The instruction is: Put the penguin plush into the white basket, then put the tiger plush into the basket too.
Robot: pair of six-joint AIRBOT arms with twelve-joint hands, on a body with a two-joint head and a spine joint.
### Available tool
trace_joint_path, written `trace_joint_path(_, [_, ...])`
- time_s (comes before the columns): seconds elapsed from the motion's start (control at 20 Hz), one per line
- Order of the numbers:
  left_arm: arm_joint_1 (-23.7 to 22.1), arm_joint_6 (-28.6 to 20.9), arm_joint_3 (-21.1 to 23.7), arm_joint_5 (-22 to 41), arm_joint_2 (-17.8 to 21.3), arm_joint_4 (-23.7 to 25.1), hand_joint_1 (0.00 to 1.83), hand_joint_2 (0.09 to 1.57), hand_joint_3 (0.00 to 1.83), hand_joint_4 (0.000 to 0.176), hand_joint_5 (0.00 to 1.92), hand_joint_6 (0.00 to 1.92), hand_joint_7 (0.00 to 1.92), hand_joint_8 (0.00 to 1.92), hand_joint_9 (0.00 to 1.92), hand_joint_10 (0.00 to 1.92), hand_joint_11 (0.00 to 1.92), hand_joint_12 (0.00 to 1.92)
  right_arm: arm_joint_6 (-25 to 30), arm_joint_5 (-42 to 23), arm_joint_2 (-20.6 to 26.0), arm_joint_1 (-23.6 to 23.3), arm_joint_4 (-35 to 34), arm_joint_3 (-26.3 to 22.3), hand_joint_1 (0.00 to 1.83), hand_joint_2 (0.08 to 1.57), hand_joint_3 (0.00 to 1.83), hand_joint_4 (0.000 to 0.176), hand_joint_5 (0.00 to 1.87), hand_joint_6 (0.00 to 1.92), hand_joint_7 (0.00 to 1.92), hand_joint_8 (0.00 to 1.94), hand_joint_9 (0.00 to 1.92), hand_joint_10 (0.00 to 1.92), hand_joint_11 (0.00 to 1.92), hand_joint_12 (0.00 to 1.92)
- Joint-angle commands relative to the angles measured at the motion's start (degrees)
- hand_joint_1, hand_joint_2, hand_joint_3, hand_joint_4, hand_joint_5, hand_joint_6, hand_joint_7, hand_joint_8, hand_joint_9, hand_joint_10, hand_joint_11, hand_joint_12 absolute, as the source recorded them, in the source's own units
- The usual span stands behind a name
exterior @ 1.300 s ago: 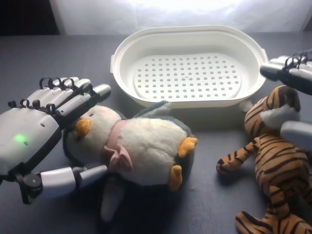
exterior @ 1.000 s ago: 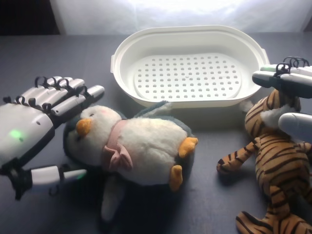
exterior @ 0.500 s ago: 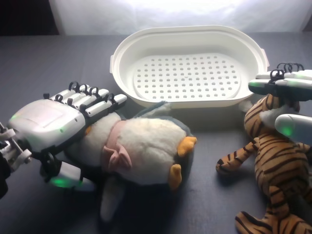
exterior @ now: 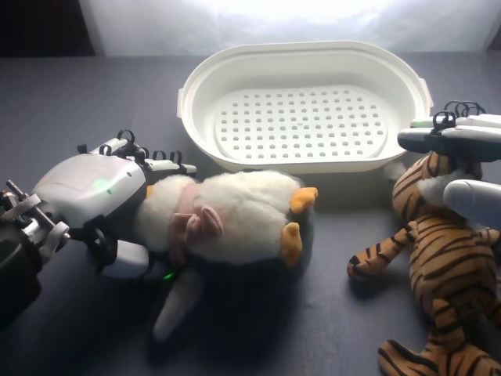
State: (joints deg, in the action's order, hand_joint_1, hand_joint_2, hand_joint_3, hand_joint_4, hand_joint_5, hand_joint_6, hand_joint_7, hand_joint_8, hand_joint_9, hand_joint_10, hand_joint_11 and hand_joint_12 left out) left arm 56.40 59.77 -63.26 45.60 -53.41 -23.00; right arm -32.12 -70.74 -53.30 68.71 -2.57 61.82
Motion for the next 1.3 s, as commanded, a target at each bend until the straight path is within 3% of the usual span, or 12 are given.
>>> trace_joint_path(0.0, [0.49,-0.07,0.79,2.90,0.37,2.03,1.21,1.00,0.00,0.000,1.33,0.32,0.82,1.76,0.63,1.83,0.44,1.90,0.67,-7.04,0.12,-0.31,-0.84,0.13,0.00,1.44,0.00,0.037,0.45,0.00,0.38,0.00,0.47,0.01,0.56,0.08])
trace_joint_path(0.15, [2.04,-6.71,2.98,10.21,3.30,5.38,1.20,1.01,0.00,0.000,1.26,0.47,0.82,1.88,0.64,1.92,0.49,1.92,0.68,-7.05,0.12,-0.10,-1.13,0.09,0.00,1.43,0.00,0.043,0.45,0.00,0.38,0.00,0.47,0.01,0.56,0.08])
trace_joint_path(0.2, [2.22,-9.02,3.27,12.60,3.81,6.65,1.26,1.07,0.01,0.000,1.15,0.48,0.96,1.35,0.68,1.57,0.54,1.86,0.68,-7.05,0.11,-0.03,-1.27,0.08,0.00,1.44,0.00,0.030,0.46,0.01,0.40,0.01,0.48,0.01,0.58,0.08])
trace_joint_path(0.35, [1.16,-10.60,4.54,19.71,5.58,8.24,1.27,1.11,0.00,0.000,1.13,0.43,0.96,1.29,0.70,1.56,0.50,1.90,0.68,-7.05,0.10,-0.02,-1.33,0.13,0.00,1.44,0.00,0.017,0.47,0.01,0.41,0.01,0.49,0.01,0.59,0.08])
trace_joint_path(0.5, [-1.24,-10.60,2.70,22.90,5.06,6.60,1.28,1.06,0.00,0.000,1.15,0.47,1.09,1.03,0.98,0.91,0.76,1.34,0.68,-7.06,0.10,-0.02,-1.35,0.22,0.00,1.45,0.00,0.017,0.47,0.01,0.41,0.01,0.49,0.01,0.58,0.08])
trace_joint_path(0.6, [-3.47,-10.61,0.46,22.85,4.10,4.71,1.28,1.05,0.00,0.000,1.21,0.38,1.11,0.99,1.00,0.77,0.57,1.41,0.68,-7.07,0.10,-0.11,-1.38,0.30,0.00,1.46,0.01,0.019,0.46,0.00,0.41,0.00,0.49,0.01,0.59,0.08])
trace_joint_path(0.7, [-5.63,-10.44,-2.17,21.02,2.87,2.72,1.28,1.06,0.00,0.000,1.25,0.27,1.05,1.13,0.84,1.32,0.53,1.80,0.68,-7.07,0.11,-0.12,-1.47,0.42,0.00,1.45,0.00,0.033,0.46,0.00,0.40,0.00,0.49,0.01,0.59,0.07])
trace_joint_path(0.85, [-10.29,-10.05,-7.87,13.56,-0.15,0.22,1.26,1.12,0.00,0.000,1.14,0.44,0.90,1.38,0.64,1.58,0.38,1.92,0.68,-7.07,0.12,-0.12,-1.47,0.53,0.00,1.45,0.00,0.040,0.47,0.01,0.41,0.00,0.48,0.00,0.59,0.07])
trace_joint_path(0.9, [-12.10,-9.99,-10.01,10.69,-1.43,0.07,1.26,1.09,0.00,0.000,1.12,0.54,0.98,1.20,0.73,1.24,0.44,1.74,0.68,-7.08,0.12,-0.12,-1.47,0.61,0.00,1.45,0.00,0.034,0.48,0.01,0.42,0.01,0.48,0.00,0.58,0.07])
trace_joint_path(1.0, [-16.25,-8.24,-14.03,4.24,-4.01,-0.27,1.27,1.08,0.00,0.000,1.15,0.50,1.01,1.14,0.86,1.00,0.58,1.61,0.68,-7.08,0.12,-0.12,-1.44,0.71,0.00,1.45,0.00,0.033,0.49,0.01,0.43,0.01,0.47,0.00,0.58,0.06])
trace_joint_path(1.15, [-21.23,-3.13,-18.79,-5.66,-6.99,-1.04,1.26,1.07,0.00,0.000,1.14,0.56,1.05,1.02,0.94,0.91,0.72,1.50,0.68,-7.08,0.12,-0.12,-1.36,0.84,0.00,1.45,0.00,0.017,0.49,0.01,0.43,0.01,0.49,0.01,0.60,0.07])
trace_joint_path(1.25, [-22.93,-0.08,-21.32,-10.65,-8.41,-2.15,1.38,1.07,0.00,0.000,1.08,0.66,1.09,0.80,0.99,1.16,0.76,1.32,0.68,-7.08,0.11,-0.11,-1.33,0.91,0.00,1.46,0.00,0.019,0.48,0.00,0.43,0.00,0.50,0.01,0.61,0.07])
